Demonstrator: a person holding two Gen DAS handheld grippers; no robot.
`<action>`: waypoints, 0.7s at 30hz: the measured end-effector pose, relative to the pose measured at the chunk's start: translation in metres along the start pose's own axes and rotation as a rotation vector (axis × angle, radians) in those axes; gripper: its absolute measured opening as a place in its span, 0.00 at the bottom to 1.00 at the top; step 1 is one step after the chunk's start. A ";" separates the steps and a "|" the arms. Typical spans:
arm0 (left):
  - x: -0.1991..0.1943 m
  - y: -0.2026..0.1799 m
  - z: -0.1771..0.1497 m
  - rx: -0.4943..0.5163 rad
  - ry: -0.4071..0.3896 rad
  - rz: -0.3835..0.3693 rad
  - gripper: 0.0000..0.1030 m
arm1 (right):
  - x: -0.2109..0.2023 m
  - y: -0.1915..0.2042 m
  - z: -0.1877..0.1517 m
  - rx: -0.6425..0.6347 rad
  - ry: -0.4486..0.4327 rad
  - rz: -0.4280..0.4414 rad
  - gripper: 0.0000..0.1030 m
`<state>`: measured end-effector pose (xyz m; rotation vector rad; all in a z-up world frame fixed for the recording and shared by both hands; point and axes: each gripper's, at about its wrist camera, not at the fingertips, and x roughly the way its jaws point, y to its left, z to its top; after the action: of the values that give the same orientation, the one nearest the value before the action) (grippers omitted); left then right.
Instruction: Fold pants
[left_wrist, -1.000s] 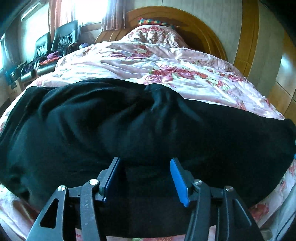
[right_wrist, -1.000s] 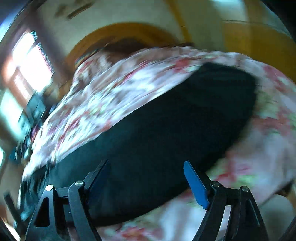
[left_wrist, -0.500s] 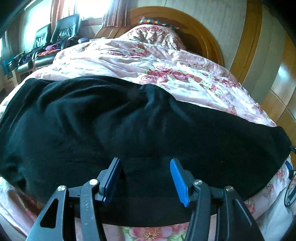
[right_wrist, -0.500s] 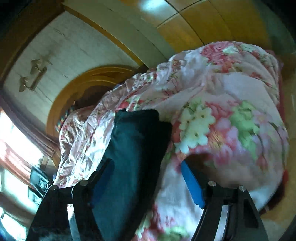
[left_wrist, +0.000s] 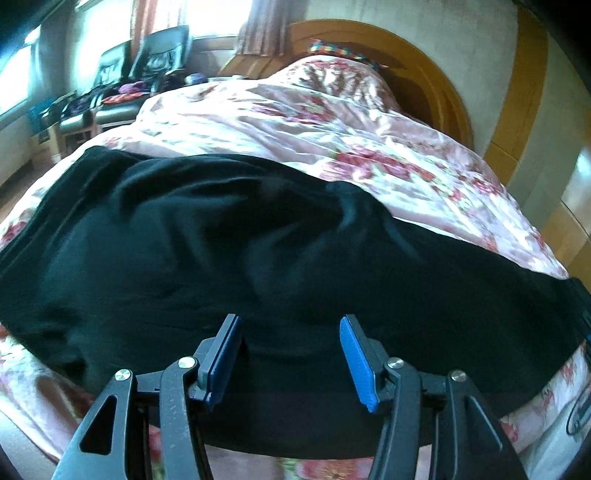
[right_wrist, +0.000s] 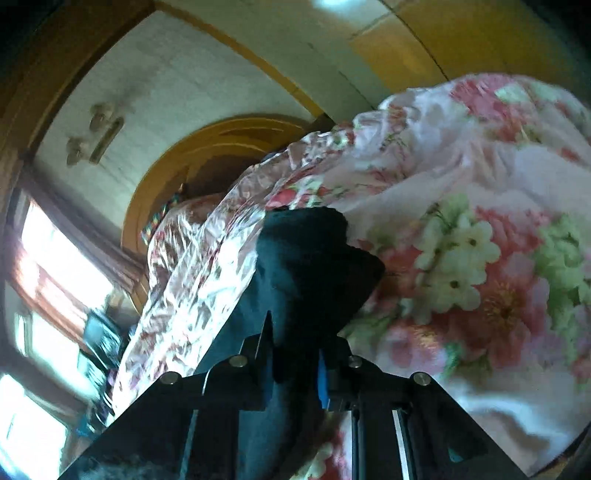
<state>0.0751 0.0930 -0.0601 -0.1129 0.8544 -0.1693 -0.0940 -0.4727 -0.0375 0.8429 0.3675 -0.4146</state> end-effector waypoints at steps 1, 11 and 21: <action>0.000 0.004 0.001 -0.018 0.001 0.002 0.54 | -0.002 0.008 -0.001 -0.032 0.004 -0.011 0.17; 0.002 0.013 0.004 -0.054 -0.007 -0.003 0.54 | -0.035 0.111 -0.014 -0.253 -0.058 0.016 0.16; -0.001 0.028 0.009 -0.132 -0.022 -0.030 0.54 | -0.047 0.222 -0.053 -0.411 0.005 0.242 0.16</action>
<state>0.0841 0.1207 -0.0585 -0.2507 0.8416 -0.1392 -0.0331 -0.2901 0.0935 0.4789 0.3355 -0.1037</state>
